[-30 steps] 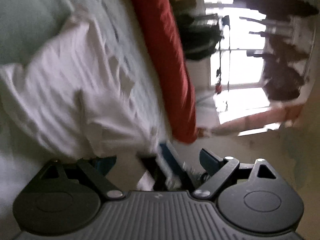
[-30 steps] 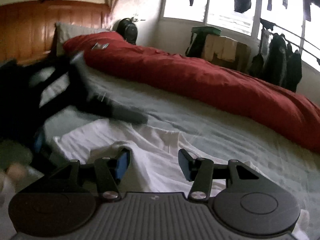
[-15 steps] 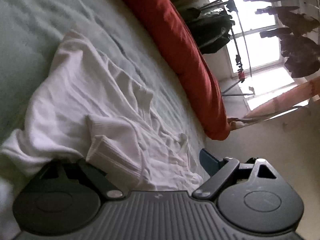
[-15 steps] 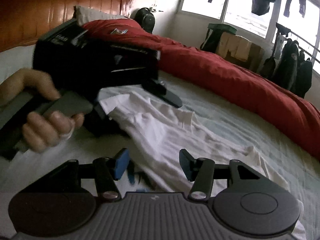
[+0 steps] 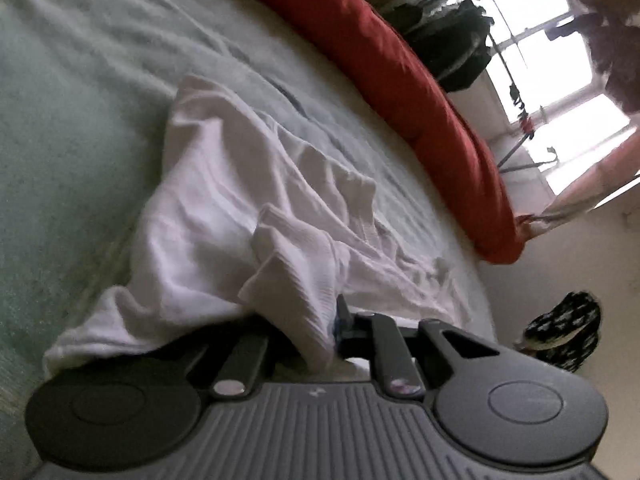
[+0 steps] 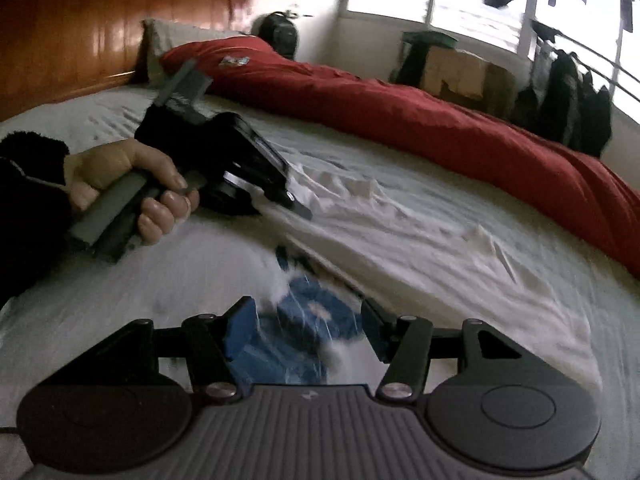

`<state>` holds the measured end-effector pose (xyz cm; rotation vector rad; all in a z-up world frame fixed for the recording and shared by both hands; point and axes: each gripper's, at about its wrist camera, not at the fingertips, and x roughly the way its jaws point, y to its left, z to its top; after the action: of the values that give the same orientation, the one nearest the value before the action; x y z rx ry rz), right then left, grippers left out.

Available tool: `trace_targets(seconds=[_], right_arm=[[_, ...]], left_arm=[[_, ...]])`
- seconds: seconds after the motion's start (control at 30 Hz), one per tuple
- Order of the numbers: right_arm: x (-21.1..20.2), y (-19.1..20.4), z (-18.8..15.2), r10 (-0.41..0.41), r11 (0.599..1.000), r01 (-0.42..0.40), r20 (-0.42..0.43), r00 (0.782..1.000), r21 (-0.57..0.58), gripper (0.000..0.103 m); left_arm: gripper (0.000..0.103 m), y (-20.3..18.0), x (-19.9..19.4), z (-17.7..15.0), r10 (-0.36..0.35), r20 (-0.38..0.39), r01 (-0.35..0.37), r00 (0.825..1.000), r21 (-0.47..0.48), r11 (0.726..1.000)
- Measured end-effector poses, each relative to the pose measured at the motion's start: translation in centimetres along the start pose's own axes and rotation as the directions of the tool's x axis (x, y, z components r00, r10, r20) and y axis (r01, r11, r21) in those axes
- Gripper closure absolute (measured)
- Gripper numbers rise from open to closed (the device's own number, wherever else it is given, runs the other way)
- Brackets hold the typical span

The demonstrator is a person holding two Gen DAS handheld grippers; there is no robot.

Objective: Fold clothes

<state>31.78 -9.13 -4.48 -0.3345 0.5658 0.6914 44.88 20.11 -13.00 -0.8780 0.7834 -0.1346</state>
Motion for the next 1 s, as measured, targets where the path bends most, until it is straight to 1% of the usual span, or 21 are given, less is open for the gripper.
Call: trace_targets(seconds=[0.1, 0.17, 0.2, 0.27, 0.33, 0.43, 0.47, 0.53, 0.63, 0.7, 0.77, 0.83, 0.9, 1.0], right_arm=[[-1.6, -0.7, -1.3, -0.028, 0.998, 0.029, -0.009, 1.000, 0.053, 0.040], [-2.9, -1.1, -2.1, -0.051, 0.995, 0.052, -0.005, 0.999, 0.080, 0.040], [-3.6, -1.3, -2.5, -0.063, 0.994, 0.063, -0.003, 0.998, 0.089, 0.040], [-4.8, -1.6, -3.2, -0.092, 0.991, 0.091, 0.003, 0.996, 0.099, 0.040], [-5.5, -1.9, -3.7, -0.110, 0.988, 0.109, 0.002, 0.994, 0.108, 0.040], [-5.9, -2.1, -4.3, -0.117, 0.985, 0.115, 0.004, 0.993, 0.128, 0.040], [-5.9, -2.3, -4.3, -0.113, 0.984, 0.112, 0.002, 0.994, 0.136, 0.040], [-5.9, -2.6, -4.5, -0.113, 0.982, 0.111, 0.002, 0.994, 0.151, 0.040], [-5.8, -3.3, -4.7, -0.124, 0.979, 0.124, -0.006, 0.992, 0.161, 0.040], [-5.8, -4.1, -4.7, -0.153, 0.976, 0.153, -0.015, 0.988, 0.155, 0.040], [-6.0, -5.0, -4.7, -0.186, 0.968, 0.187, -0.019, 0.982, 0.170, 0.040], [-6.1, -6.0, -4.8, -0.199, 0.961, 0.200, -0.024, 0.980, 0.193, 0.040], [-6.1, -6.7, -5.1, -0.217, 0.954, 0.219, -0.030, 0.976, 0.203, 0.040], [-5.8, -7.8, -5.3, -0.244, 0.949, 0.247, -0.038, 0.969, 0.198, 0.040]], left_arm=[[0.093, -1.3, -0.6, 0.1, 0.033, 0.022, -0.034, 0.999, 0.025, 0.999], [0.093, -3.0, -1.6, 0.2, 0.059, 0.063, -0.066, 0.996, 0.121, 0.990], [0.094, -4.0, -2.1, 0.3, 0.064, 0.088, -0.079, 0.994, 0.177, 0.981], [0.094, -6.0, -3.1, 0.4, 0.058, 0.126, -0.091, 0.990, 0.278, 0.956], [0.094, -7.9, -3.7, 0.3, 0.065, 0.158, -0.122, 0.985, 0.381, 0.917], [0.094, -8.6, -4.1, 0.4, 0.093, 0.203, -0.178, 0.975, 0.456, 0.872], [0.094, -7.9, -4.2, 0.5, 0.106, 0.200, -0.187, 0.974, 0.444, 0.876], [0.094, -6.0, -3.6, 0.9, 0.138, 0.156, -0.189, 0.978, 0.385, 0.903], [0.094, -4.1, -2.5, 0.5, 0.173, 0.111, -0.201, 0.979, 0.341, 0.918], [0.094, -3.4, -2.9, 0.5, 0.147, 0.112, -0.175, 0.983, 0.308, 0.935], [0.094, -3.4, -3.8, 0.4, 0.118, 0.137, -0.155, 0.984, 0.309, 0.938], [0.094, -3.5, -3.5, 0.3, 0.149, 0.115, -0.180, 0.982, 0.335, 0.925], [0.093, -3.8, -2.8, 0.3, 0.161, 0.114, -0.191, 0.980, 0.347, 0.918], [0.093, -3.6, -2.4, 0.1, 0.152, 0.108, -0.180, 0.982, 0.334, 0.925]])
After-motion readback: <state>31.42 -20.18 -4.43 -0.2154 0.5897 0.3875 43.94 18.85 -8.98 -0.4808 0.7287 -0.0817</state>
